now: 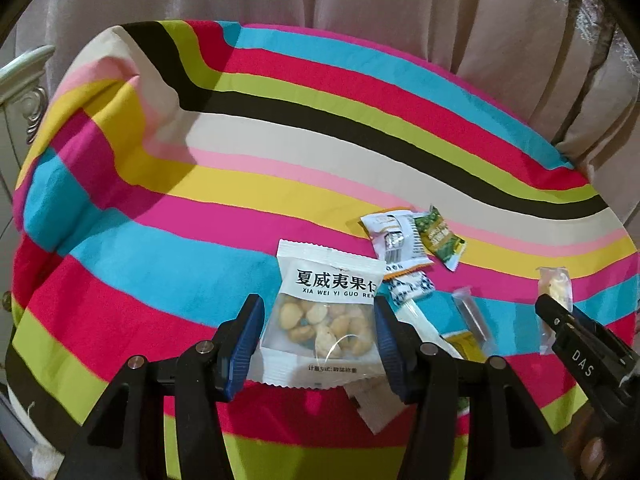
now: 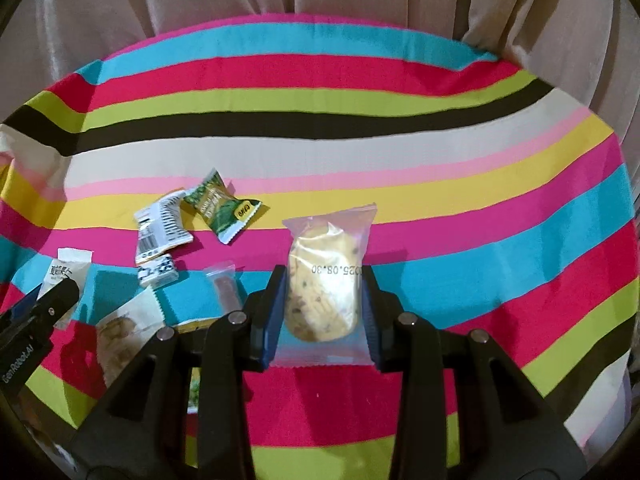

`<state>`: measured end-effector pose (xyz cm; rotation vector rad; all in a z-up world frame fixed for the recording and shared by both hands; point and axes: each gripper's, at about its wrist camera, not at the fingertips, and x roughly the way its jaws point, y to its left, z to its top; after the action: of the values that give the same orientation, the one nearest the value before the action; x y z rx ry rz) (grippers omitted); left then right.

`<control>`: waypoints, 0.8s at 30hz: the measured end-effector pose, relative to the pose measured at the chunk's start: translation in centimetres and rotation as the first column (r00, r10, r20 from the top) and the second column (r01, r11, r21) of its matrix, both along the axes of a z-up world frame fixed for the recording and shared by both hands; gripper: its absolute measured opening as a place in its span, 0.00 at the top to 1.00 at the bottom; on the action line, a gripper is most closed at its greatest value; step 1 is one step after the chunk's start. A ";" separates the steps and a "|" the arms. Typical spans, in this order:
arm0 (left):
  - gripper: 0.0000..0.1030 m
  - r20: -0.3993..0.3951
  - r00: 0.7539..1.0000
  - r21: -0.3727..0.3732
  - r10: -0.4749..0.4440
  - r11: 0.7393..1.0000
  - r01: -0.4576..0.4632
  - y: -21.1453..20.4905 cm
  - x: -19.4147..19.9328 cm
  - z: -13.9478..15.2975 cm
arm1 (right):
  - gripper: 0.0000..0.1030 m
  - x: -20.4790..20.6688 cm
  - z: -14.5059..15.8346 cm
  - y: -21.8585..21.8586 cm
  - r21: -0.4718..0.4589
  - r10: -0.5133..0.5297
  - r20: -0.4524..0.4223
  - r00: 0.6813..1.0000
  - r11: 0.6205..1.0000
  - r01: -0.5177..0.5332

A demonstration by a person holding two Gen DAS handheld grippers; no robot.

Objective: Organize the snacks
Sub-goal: 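Grasp the white nut packet with the left tool while the right tool grasps the clear cookie bag, then carry both snacks over the white box and open both tools to drop them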

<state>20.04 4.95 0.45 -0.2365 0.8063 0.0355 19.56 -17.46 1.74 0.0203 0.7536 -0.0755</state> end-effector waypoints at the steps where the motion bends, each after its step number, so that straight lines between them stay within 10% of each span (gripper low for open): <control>1: 0.46 0.003 1.000 -0.002 0.002 1.000 -0.002 -0.1 -0.4 0.2 | 0.62 -0.2 0.1 0.1 -0.003 0.003 0.004 1.000 1.000 -0.003; 24: 0.46 0.050 0.987 0.020 -0.154 0.988 0.153 -7.0 -6.6 4.2 | 0.62 -8.3 2.8 -5.8 0.014 -0.021 0.014 1.000 1.000 0.021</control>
<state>13.42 -2.03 4.68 -0.1586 0.7706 -0.1087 11.30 -23.30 4.53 0.0423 0.7396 -0.0899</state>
